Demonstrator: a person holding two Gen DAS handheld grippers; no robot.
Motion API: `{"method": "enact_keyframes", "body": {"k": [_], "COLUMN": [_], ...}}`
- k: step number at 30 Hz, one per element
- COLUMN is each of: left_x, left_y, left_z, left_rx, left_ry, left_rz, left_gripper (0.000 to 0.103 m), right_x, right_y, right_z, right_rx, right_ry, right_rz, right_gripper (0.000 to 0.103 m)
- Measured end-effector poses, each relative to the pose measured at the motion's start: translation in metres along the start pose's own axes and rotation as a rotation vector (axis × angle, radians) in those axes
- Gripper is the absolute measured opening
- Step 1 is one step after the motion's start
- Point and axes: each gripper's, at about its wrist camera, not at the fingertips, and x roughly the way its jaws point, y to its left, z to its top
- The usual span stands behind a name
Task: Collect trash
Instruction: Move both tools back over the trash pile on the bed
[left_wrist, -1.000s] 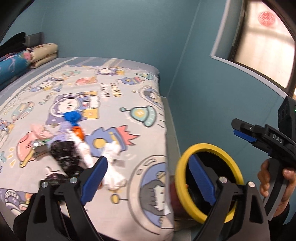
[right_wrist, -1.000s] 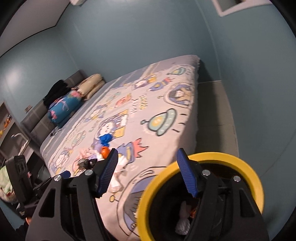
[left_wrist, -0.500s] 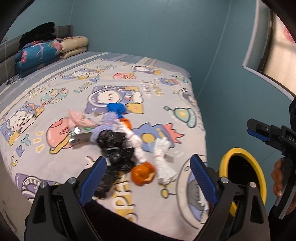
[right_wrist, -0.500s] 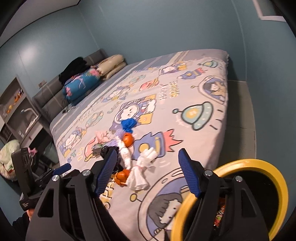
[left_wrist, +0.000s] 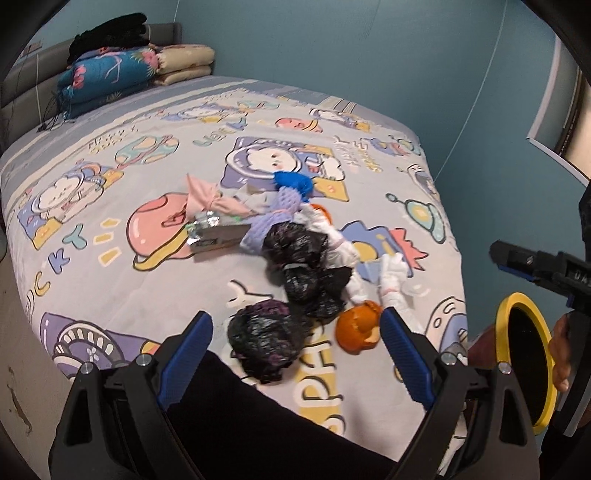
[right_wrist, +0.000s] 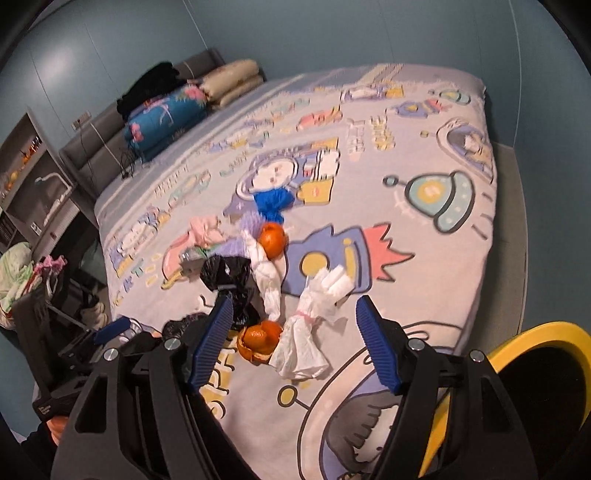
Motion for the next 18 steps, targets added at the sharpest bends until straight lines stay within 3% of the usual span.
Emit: {"method": "enact_keyframes", "body": {"k": [9, 18], "left_x": [0.025, 0.047], "left_y": [0.016, 0.029], "left_z": [-0.011, -0.014], "left_rx": [-0.019, -0.031], "left_ry": [0.058, 0.112], "left_rz": [-0.008, -0.009], "left_gripper": [0.088, 0.088], "right_x": [0.067, 0.105], "right_y": [0.0, -0.002], "right_z": [-0.006, -0.008], "right_rx": [0.015, 0.023], "right_ry": [0.143, 0.223], "right_rz": [-0.059, -0.116], "right_gripper": [0.065, 0.064]}}
